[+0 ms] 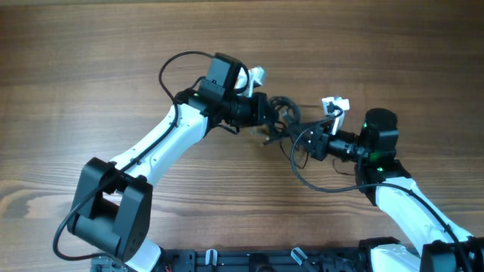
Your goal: Untangle cables
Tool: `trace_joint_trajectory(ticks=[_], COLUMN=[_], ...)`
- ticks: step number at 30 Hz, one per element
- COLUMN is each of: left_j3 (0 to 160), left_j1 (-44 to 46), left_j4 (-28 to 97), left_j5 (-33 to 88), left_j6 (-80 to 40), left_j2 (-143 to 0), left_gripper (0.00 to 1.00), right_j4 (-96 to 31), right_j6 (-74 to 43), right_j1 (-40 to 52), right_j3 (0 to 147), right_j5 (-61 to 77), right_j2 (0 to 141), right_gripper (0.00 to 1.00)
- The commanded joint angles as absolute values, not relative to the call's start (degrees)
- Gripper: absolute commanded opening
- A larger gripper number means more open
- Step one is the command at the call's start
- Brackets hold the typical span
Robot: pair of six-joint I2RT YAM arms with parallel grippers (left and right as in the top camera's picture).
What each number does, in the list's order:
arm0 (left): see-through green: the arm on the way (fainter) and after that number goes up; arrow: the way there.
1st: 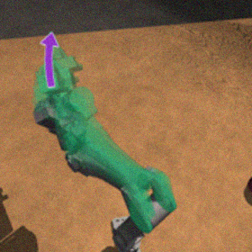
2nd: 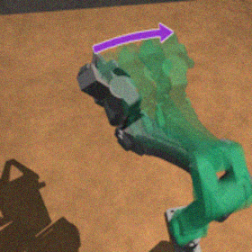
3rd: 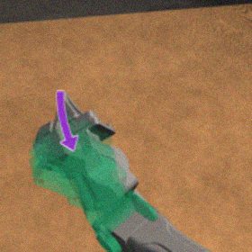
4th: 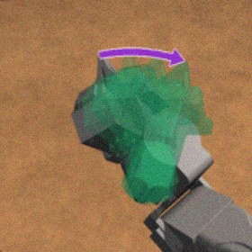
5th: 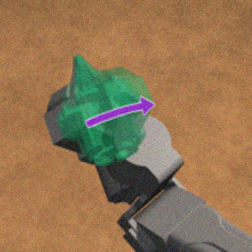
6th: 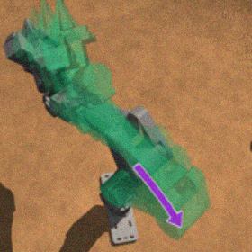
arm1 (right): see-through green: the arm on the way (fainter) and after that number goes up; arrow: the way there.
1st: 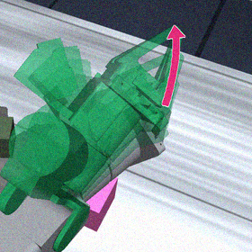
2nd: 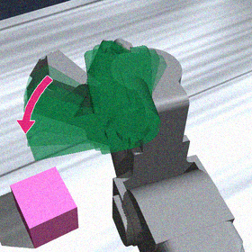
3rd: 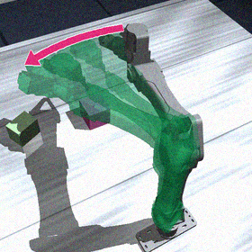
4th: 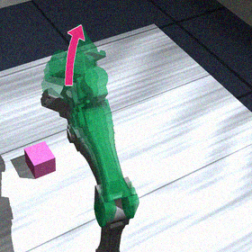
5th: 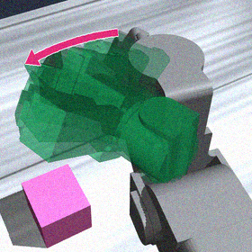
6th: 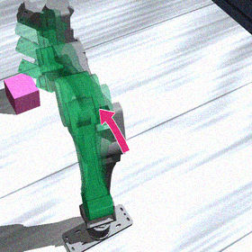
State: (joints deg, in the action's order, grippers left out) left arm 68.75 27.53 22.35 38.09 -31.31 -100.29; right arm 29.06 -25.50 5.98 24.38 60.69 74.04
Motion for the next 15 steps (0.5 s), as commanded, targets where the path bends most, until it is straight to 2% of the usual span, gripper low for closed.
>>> trace_joint_trajectory(ticks=[1,3,6,9,13,14,15], left_j3=[68.5,68.5,68.5,68.5,68.5,68.5,68.5], left_j1=[24.4,21.1,18.9,17.4,17.4,17.4,17.4], left_j4=[23.3,25.5,29.2,30.9,30.1,29.7,28.9], left_j5=[26.5,24.6,24.3,24.1,24.1,24.2,25.1], left_j6=[-43.6,-46.2,-46.1,-46.1,-46.1,-45.7,-44.7], left_j2=[-100.7,-100.7,-100.7,-100.7,-100.7,-100.7,-100.7], left_gripper=[0.04,0.04,0.04,0.04,0.04,0.04,0.04], right_j4=[42.3,53.9,58.7,55.5,42.1,37.4,30.2], right_j6=[-37.3,-45.1,-50.2,-50.1,-45.6,-42.8,-40.8], right_j1=[4.7,0.7,-6.2,-11.8,-12.4,-12.4,-12.4], right_j3=[25.0,25.0,25.0,25.0,25.0,25.0,25.0], right_j5=[84.8,84.9,82.4,80.1,74.0,71.5,65.8], right_j2=[73.7,73.7,73.7,73.7,73.7,73.7,73.7], right_gripper=[0.05,0.04,0.04,0.04,0.05,0.09,0.27])
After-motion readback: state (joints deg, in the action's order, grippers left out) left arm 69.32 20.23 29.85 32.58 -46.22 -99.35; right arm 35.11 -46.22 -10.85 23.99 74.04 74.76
